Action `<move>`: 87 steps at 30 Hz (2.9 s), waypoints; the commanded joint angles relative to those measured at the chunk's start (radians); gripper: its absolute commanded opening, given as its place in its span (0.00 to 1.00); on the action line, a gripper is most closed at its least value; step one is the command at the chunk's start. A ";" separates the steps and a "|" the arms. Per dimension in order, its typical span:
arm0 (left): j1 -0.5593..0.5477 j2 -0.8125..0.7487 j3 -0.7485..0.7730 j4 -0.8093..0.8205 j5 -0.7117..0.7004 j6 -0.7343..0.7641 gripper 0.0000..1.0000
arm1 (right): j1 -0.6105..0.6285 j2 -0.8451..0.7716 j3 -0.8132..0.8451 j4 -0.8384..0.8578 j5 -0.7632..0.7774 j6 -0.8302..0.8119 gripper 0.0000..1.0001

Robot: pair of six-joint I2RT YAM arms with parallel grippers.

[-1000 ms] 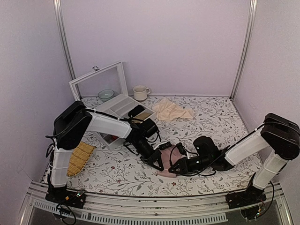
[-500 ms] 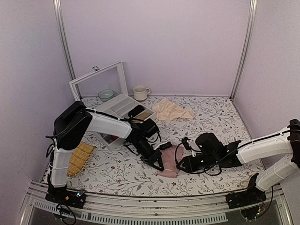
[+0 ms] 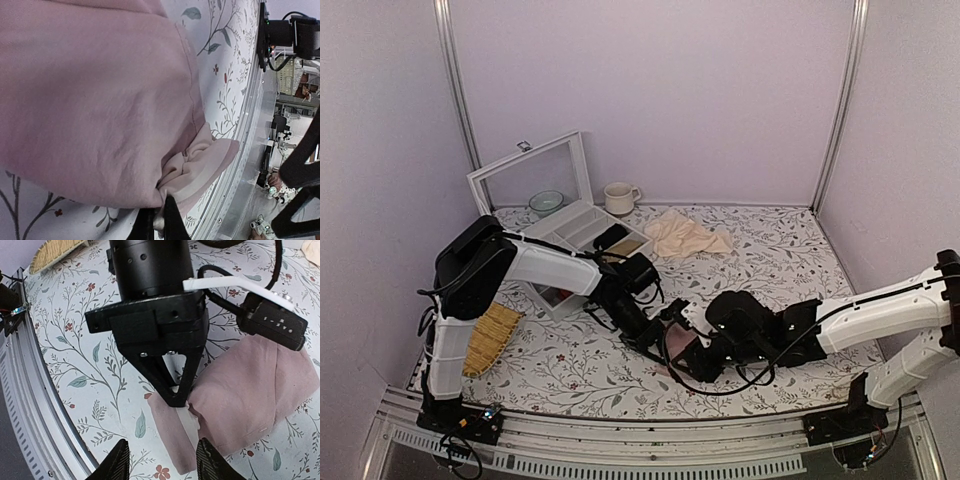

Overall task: Roll the underwear
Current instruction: Roll the underwear at the center of the board.

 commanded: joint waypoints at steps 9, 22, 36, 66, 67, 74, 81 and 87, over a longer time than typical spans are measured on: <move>-0.026 0.052 -0.009 -0.037 -0.071 -0.001 0.00 | 0.051 0.171 0.060 -0.008 0.063 -0.128 0.46; -0.026 0.055 -0.008 -0.037 -0.069 0.000 0.00 | 0.064 0.225 0.014 0.036 0.083 -0.117 0.44; -0.026 0.055 -0.008 -0.037 -0.071 -0.010 0.00 | 0.067 0.259 -0.034 0.097 0.113 -0.114 0.34; -0.004 0.040 -0.012 -0.045 -0.103 -0.019 0.04 | 0.070 0.336 -0.084 0.136 0.109 0.027 0.00; 0.011 0.024 -0.016 -0.041 -0.101 -0.027 0.06 | 0.070 0.336 -0.085 0.143 0.111 0.031 0.00; 0.093 -0.047 -0.010 0.003 -0.104 -0.061 0.20 | 0.070 0.336 -0.091 0.164 0.118 0.046 0.00; 0.104 -0.042 0.024 0.115 -0.042 -0.110 0.25 | 0.070 0.341 -0.092 0.169 0.115 0.051 0.00; 0.080 0.009 0.102 0.134 0.006 -0.117 0.25 | 0.070 0.343 -0.092 0.168 0.111 0.048 0.00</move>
